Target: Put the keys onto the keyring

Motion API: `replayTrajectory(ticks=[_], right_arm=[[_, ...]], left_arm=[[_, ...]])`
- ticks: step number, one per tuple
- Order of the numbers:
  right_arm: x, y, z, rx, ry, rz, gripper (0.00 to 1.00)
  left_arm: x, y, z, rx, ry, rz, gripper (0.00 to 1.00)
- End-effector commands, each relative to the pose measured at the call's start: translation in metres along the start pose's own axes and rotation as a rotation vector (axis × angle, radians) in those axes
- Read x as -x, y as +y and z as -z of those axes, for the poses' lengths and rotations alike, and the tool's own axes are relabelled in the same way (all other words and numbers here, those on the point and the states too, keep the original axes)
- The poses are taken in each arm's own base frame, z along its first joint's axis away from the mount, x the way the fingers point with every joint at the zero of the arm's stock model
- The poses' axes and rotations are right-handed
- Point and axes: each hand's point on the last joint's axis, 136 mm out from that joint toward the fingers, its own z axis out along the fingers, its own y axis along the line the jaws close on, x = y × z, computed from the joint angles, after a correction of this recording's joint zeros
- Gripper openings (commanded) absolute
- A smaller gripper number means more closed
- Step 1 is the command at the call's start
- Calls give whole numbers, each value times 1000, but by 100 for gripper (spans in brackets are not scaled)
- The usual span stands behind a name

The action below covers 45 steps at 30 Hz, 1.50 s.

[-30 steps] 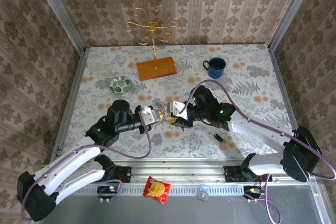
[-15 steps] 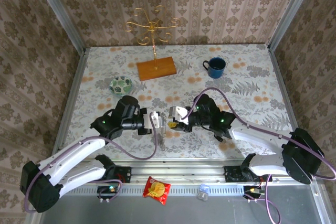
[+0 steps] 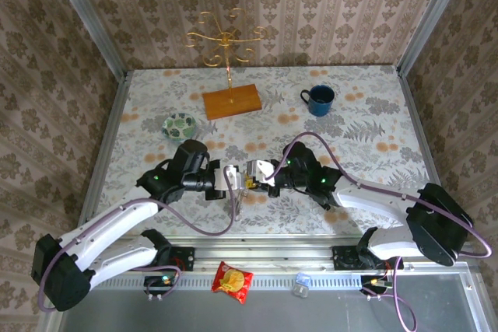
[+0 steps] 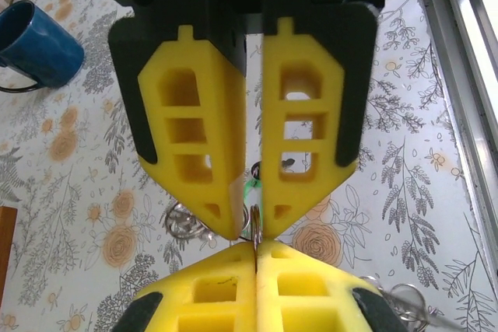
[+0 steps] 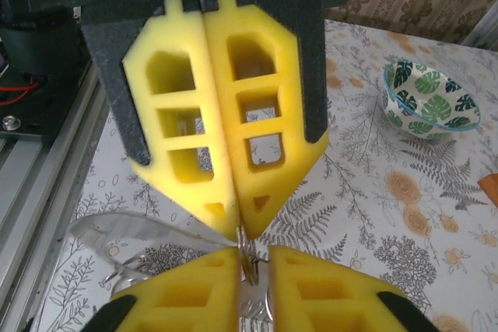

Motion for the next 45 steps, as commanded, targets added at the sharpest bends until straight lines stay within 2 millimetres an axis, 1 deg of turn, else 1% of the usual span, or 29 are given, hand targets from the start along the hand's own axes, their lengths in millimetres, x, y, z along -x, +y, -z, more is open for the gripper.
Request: replayTrajectory(ticks=[1,4,5,6,7,9,10,11,13,14,17,24,25,29,33,41,43,45], right_arm=[[12,-1,-4,3,-41,30,13],[13,-1,-5,6,-48,26,0],[13,0,-5,7,-51,26,0],[13,1,-4,8,-55,28,0],[14,0,-3,3,-64,31,0],[13,-1,-1,0,-85,24,0],[13,-2,0,0,-96,16,0],[12,-1,1,7,-104,9,0],[12,-1,2,18,-117,-4,0],[11,-1,4,26,-122,-11,0],[12,0,6,47,-134,-24,0],[15,3,6,83,-147,-43,0],[16,3,6,84,-147,-46,0],[17,1,5,80,-149,-52,0],[20,-1,6,70,-155,-52,0],[18,-6,15,41,-141,-43,0],[17,-8,18,31,-142,-45,0],[17,-9,20,27,-147,-46,0]], left_arm=[[20,5,6,-1,-57,-29,0],[21,6,5,-5,-63,-14,0],[21,7,5,-1,-63,-2,0],[18,10,5,12,-60,16,7],[16,15,7,42,-65,48,17],[3,28,11,124,-105,143,29],[-3,36,15,180,-152,191,36],[-6,39,19,223,-208,228,39],[-5,41,24,285,-306,264,43],[-3,40,26,300,-348,273,44],[-4,33,26,298,-401,302,43],[0,20,16,244,-482,309,40],[2,14,13,206,-486,305,39],[0,4,4,128,-480,315,35],[-1,-1,0,100,-476,323,33],[-13,-5,-5,138,-386,292,31],[-19,-3,-7,166,-346,283,31],[-20,-3,-8,174,-333,268,31]])
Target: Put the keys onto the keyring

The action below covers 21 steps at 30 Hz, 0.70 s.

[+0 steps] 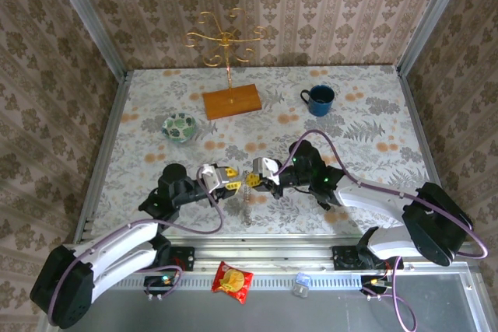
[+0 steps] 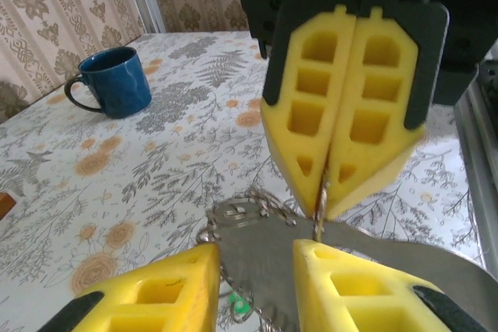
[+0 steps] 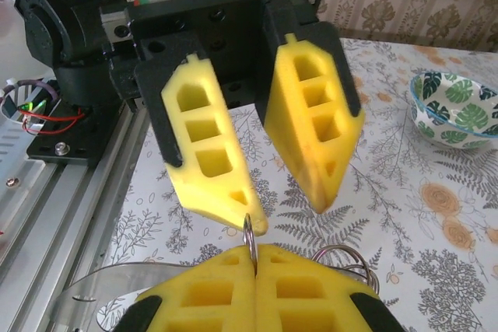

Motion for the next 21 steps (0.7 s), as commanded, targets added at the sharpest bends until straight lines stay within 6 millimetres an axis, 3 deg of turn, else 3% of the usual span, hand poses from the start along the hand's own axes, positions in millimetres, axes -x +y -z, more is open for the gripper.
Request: replayTrajectory(ticks=[1,9,21], right_arm=[[18,-7,8,-24,-57,42,0],[24,-5,2,21,-74,23,0],[26,0,-4,61,-80,17,0]], left_arm=[[-7,-6,-1,-18,42,-36,31],[12,-10,-3,-55,-29,-47,29],[20,-15,-7,-98,-83,-21,24]])
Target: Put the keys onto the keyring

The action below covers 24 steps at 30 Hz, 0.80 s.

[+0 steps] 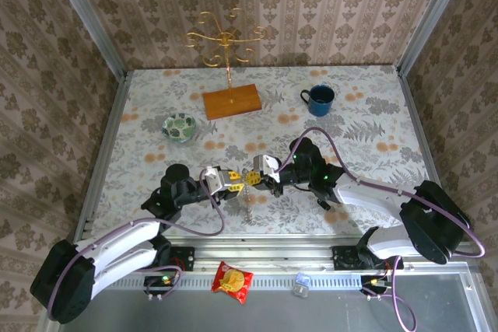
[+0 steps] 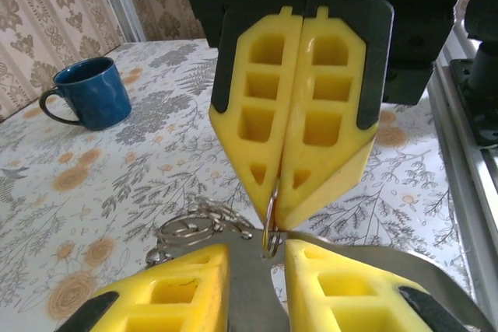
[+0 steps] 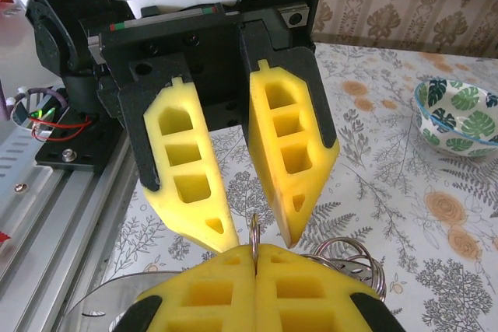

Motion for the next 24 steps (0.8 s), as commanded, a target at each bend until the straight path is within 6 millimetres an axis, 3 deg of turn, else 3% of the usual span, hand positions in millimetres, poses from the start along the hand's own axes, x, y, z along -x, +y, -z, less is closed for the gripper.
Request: replayTrajectory(ticks=[1,4,8,9,12,13,17,24], right_arm=[[25,-1,-3,27,-64,26,0],[26,1,-5,41,-67,22,0],[27,3,-5,50,-67,20,0],[24,2,-5,45,-54,19,0],[10,-5,0,-22,29,41,22],[3,-8,4,-48,75,59,24],[-12,-11,17,-86,219,103,26],[4,-8,13,-64,207,134,25]], left_arm=[[17,-5,-2,-43,-60,-5,24],[19,-4,-2,-40,-69,-1,18],[19,-4,-3,-41,-72,-3,1],[19,-3,-3,-38,-73,-7,0],[21,1,-2,-8,-71,-22,0],[22,3,-1,1,-64,-28,0],[15,3,1,9,40,-72,0],[17,-1,1,-19,136,-145,0]])
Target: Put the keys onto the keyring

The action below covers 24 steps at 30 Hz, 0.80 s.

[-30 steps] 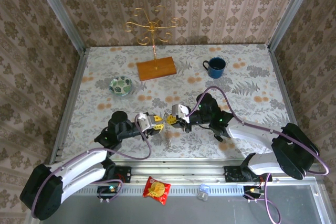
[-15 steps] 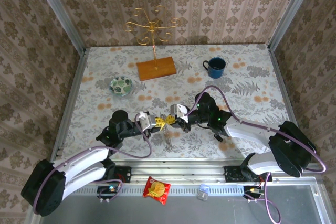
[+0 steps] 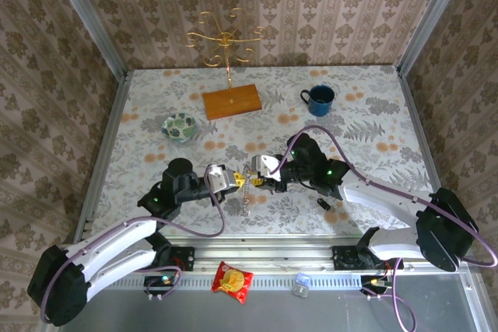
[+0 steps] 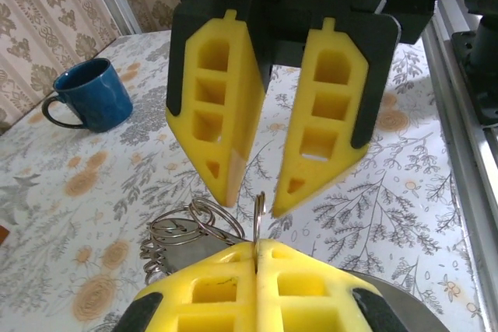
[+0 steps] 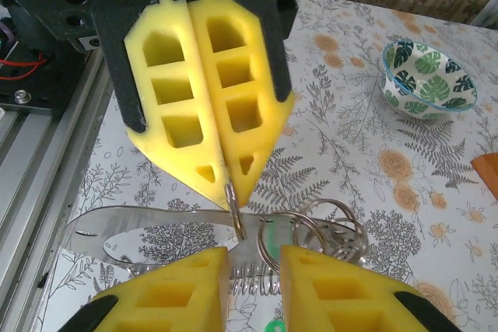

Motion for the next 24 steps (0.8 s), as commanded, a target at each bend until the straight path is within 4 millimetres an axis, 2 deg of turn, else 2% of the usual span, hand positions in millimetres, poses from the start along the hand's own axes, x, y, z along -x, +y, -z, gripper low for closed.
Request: replayTrajectory(ticks=[1,5,9,13,19,24], right_arm=[[9,2,0,12,10,35,25],[19,3,-4,20,-22,40,22],[18,6,-5,32,-18,41,16],[12,9,-8,45,2,38,1],[9,13,-7,53,-5,38,0],[13,12,-8,46,-38,34,0]], left_arm=[[1,-2,1,-17,58,-64,0],[1,-3,-2,-36,91,-83,0],[3,-3,-3,-40,105,-91,0],[9,-1,-3,-32,84,-91,0],[5,1,-1,6,64,-70,0],[-5,0,-2,29,44,-25,16]])
